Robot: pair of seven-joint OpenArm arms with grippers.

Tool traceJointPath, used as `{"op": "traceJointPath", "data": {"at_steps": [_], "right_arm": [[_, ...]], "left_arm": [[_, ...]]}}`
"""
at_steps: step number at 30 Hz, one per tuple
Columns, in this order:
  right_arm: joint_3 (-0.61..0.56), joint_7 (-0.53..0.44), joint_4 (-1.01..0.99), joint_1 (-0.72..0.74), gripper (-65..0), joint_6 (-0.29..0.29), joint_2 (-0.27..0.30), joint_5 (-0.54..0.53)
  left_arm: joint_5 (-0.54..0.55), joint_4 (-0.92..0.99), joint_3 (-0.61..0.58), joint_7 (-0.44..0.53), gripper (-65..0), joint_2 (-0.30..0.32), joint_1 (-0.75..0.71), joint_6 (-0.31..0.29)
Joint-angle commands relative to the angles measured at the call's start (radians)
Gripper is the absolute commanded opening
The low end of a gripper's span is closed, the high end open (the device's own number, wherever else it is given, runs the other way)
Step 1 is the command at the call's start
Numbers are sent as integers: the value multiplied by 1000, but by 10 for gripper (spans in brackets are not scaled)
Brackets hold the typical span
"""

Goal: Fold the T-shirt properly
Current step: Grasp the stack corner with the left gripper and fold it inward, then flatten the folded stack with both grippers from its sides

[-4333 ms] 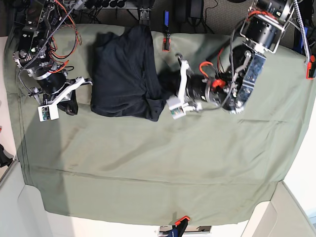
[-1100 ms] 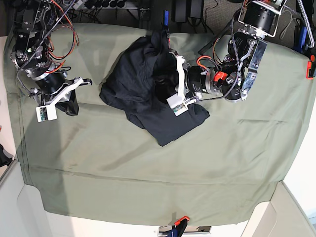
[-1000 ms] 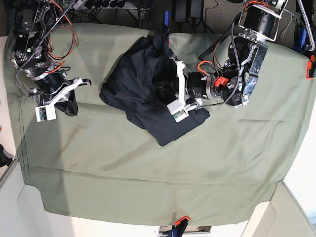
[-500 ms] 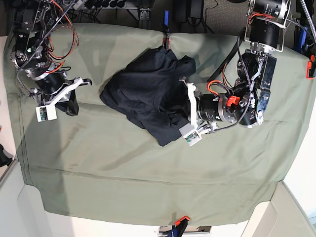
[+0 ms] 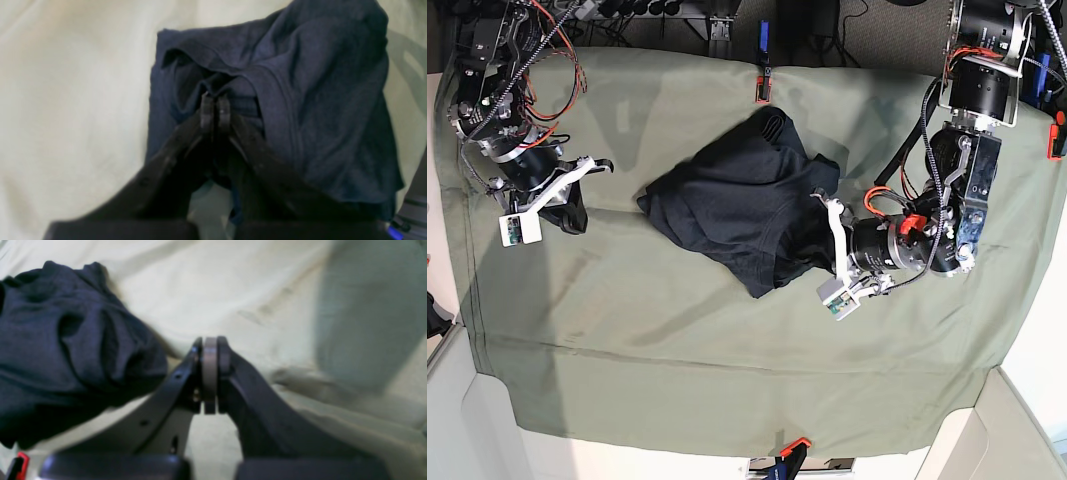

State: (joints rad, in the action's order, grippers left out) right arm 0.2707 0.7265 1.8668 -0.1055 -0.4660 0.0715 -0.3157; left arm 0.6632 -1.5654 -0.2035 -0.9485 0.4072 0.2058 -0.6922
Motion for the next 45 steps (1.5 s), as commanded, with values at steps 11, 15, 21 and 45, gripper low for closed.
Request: {"op": "traceJointPath", "data": {"at_steps": [11,15,21,45], "right_arm": [[2,-11,14,8,-338,-2,-8,-44],[2,-11,14,8,-338,-2,-8,-43],[2,-12,14,8,-338,-2,-8,-43],[2,-84,-211,171,-650,-13,-8,19]], "left_arm": [[54,94,-63,-13,-336,5,13,-6],[175,66,14,-31,-336,14,15,-6],[363,-29,153,-150,-336,43,-10,-6],[217,-152,180,-72,-580,16,-353,-6]]}}
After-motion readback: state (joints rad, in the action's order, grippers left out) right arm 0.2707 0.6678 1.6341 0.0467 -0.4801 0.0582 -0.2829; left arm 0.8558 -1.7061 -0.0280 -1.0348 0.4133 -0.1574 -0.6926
